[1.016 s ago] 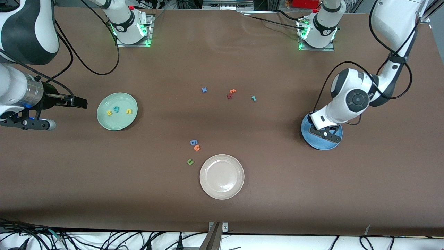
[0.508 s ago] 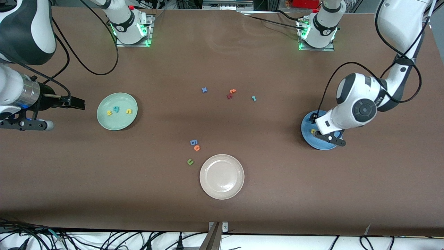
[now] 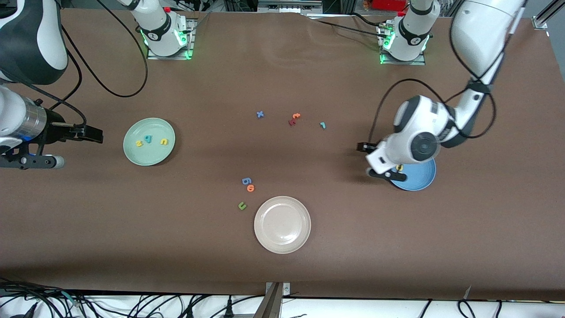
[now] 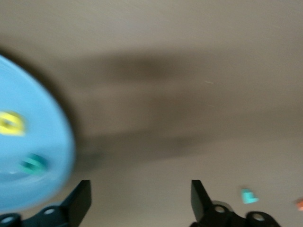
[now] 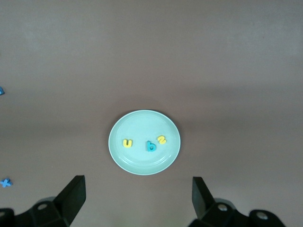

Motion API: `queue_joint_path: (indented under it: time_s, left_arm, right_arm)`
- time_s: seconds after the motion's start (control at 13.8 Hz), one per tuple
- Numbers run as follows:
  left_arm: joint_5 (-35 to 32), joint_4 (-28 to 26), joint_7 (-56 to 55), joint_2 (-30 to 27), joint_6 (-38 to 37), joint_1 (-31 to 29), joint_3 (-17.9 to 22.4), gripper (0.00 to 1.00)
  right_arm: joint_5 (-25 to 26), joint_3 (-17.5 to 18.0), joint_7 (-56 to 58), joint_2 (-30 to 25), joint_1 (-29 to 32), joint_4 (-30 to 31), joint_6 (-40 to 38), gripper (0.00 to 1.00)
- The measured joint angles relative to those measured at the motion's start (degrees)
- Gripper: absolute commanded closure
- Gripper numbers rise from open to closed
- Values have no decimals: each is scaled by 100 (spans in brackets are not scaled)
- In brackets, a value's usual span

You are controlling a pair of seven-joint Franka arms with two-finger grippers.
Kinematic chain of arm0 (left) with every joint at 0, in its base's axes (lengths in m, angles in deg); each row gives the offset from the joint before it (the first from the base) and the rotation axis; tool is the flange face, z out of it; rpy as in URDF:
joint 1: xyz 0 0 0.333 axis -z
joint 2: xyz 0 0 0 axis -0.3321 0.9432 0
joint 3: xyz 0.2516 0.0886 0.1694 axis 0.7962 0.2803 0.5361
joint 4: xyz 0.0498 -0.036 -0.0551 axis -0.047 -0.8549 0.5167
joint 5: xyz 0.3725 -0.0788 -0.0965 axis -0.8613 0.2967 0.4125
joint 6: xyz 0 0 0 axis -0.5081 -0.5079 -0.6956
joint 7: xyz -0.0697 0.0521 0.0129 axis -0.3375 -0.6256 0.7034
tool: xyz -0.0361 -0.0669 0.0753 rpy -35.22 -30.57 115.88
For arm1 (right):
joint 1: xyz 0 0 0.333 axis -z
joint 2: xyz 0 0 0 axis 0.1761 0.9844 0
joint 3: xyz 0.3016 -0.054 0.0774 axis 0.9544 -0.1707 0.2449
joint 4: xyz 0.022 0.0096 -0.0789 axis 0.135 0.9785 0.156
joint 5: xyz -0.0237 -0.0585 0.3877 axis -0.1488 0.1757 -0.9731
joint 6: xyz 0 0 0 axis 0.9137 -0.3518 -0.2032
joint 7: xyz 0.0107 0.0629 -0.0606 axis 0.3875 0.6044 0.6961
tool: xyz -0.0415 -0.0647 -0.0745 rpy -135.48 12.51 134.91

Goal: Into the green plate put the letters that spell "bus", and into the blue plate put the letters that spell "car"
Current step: 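Move the left gripper over the teal L-shaped letter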

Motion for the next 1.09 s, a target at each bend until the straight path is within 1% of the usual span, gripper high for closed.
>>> queue_joint_path:
  time_s: [0.07,0.22,0.36,0.51,0.65,0.73,0.8,1.09]
  left_arm:
    - [1,-9,-458,-1,0,138,-153,14]
    - [1,-46,-1248,-13,21,216,-528,17]
    - [1,-250,-1747,-104,254,229,-789,19]
    - [1,-661,-1978,-225,757,305,-837,21]
    - [1,-1172,-2157,-269,1464,379,-853,25]
    - [-15,-1374,-2245,-279,1718,457,-854,25]
    - [-77,-1499,-2403,-289,1865,548,-858,25]
    - [-515,-1704,-3126,-321,2255,847,-866,27]
  right_arm:
    - [1,2,1,-66,20,115,112,1]
    - [1,10,8,-177,48,282,191,0]
    - [1,32,9,-233,48,337,207,0]
    - [2,53,9,-245,48,354,196,0]
    - [9,55,9,-245,49,380,191,0]
    - [12,55,9,-246,49,383,191,0]
    - [13,55,9,-246,49,383,190,0]
    - [16,55,9,-246,53,386,186,0]
